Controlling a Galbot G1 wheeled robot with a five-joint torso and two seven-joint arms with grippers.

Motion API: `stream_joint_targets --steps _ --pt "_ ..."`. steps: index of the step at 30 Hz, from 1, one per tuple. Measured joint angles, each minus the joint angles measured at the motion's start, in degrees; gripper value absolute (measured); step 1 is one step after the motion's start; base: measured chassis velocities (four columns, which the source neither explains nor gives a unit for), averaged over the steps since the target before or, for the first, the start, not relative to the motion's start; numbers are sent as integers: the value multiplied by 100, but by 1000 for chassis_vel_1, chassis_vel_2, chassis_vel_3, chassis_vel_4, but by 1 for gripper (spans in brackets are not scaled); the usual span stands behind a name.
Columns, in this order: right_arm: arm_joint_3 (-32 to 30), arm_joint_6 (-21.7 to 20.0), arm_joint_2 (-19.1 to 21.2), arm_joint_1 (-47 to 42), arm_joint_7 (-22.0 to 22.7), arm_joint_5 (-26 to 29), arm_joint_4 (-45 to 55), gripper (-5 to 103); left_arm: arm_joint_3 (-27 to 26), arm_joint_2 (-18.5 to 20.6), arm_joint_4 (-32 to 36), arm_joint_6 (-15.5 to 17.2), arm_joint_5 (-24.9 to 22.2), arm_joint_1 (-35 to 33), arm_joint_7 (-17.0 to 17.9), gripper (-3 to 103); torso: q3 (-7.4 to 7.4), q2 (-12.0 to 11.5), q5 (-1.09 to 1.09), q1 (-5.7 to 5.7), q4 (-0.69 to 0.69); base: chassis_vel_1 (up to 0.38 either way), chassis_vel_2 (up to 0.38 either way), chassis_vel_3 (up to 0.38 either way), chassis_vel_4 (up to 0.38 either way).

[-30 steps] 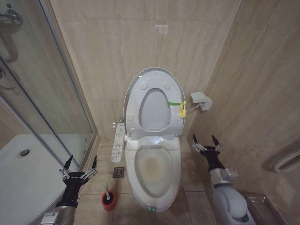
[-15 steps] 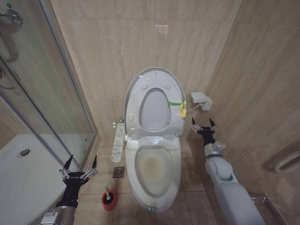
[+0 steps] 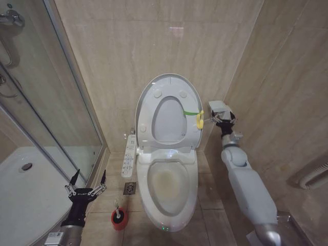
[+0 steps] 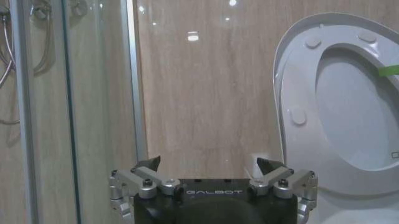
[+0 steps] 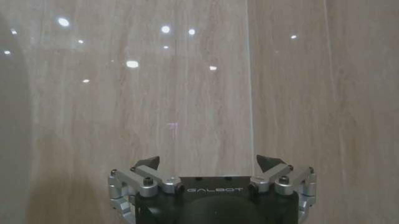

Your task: Open the toilet lid, clean the toilet bowl with a toilet brush, close the toilet lid, and flush.

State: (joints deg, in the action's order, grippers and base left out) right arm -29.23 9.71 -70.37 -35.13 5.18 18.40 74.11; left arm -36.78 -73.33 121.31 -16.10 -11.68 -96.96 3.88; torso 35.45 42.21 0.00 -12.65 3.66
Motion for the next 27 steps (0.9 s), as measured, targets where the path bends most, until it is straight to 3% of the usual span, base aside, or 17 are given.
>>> stream_joint_targets --steps 13,27 --pt "233 149 -241 920 -65 -214 -1010 100 0 0 0 0 0 0 0 100 -1 0 0 0 0 0 0 0 0" --pt "629 130 -361 1306 77 -273 -1177 100 0 0 0 0 0 0 0 100 -1 0 -1 1 0 0 0 0 0"
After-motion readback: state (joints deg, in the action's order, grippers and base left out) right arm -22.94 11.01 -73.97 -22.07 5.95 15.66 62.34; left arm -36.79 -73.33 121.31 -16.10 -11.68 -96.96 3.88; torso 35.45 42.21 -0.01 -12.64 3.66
